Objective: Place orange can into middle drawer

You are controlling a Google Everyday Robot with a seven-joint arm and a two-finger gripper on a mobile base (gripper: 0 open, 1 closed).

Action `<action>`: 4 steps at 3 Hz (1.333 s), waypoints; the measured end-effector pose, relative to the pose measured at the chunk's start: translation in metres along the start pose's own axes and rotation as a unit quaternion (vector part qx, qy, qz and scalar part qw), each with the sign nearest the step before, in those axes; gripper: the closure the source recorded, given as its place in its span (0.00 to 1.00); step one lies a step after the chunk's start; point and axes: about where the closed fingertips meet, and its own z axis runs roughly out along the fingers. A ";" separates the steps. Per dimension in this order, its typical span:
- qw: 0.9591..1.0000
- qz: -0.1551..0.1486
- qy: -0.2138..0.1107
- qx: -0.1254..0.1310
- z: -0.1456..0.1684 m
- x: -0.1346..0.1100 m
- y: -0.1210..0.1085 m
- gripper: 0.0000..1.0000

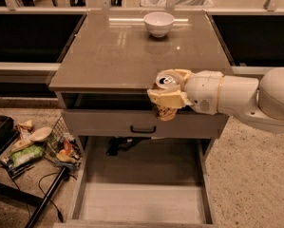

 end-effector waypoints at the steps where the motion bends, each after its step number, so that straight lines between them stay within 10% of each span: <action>1: 1.000 0.000 0.000 0.000 0.000 0.000 0.000 1.00; 4: 0.997 0.067 -0.023 -0.014 0.040 0.174 0.103 1.00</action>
Offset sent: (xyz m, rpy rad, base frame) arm -0.0417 0.0125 -0.1384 0.1011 0.1792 -0.0555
